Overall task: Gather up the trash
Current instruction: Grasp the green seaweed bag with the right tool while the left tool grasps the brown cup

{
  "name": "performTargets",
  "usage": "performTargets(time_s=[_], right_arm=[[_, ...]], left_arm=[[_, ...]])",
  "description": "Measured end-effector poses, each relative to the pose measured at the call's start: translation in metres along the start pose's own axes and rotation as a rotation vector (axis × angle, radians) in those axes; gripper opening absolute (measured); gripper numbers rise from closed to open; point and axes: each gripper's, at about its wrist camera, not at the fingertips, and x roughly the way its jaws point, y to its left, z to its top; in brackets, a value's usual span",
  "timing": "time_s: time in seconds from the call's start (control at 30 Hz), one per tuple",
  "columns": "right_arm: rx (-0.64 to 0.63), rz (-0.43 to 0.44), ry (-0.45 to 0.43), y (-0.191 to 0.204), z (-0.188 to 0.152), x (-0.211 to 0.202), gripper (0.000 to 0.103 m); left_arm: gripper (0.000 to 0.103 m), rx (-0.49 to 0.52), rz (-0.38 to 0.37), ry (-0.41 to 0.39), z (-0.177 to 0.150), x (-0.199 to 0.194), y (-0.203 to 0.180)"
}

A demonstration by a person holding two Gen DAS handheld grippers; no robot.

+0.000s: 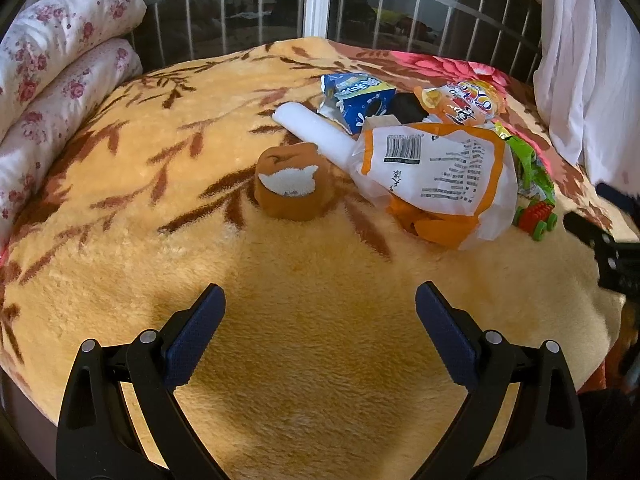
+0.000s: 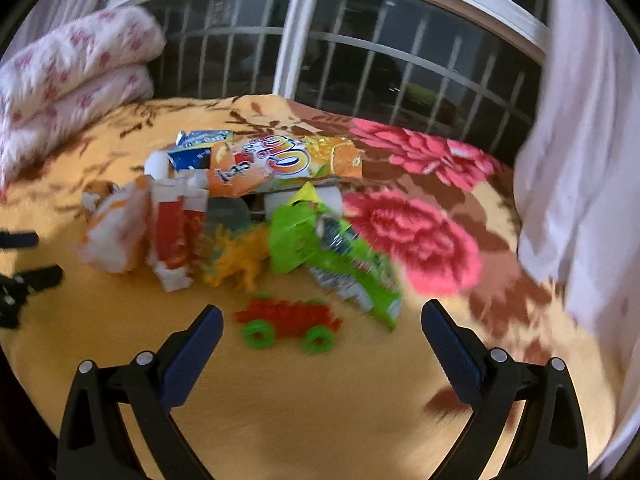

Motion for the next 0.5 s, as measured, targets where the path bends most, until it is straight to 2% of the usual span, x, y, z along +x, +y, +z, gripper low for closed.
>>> performTargets(time_s=[0.1,0.23,0.4,0.5], right_arm=[[-0.063,0.044,0.03,-0.016,0.009,0.017,0.098],[-0.085,0.163,0.066,-0.035,0.026,0.045,0.098],[-0.193,0.228,0.134,-0.043,0.036,0.088,0.098],[-0.202,0.267,0.176,-0.045,0.04,0.111,0.096]], left_arm=[[0.093,0.011,0.008,-0.004,0.0,0.0,-0.002],[0.094,0.013,0.006,0.003,0.001,0.001,-0.002],[0.093,0.019,0.02,0.011,0.002,0.004,-0.002],[0.093,0.018,0.023,0.009,0.003,0.005,-0.002]])
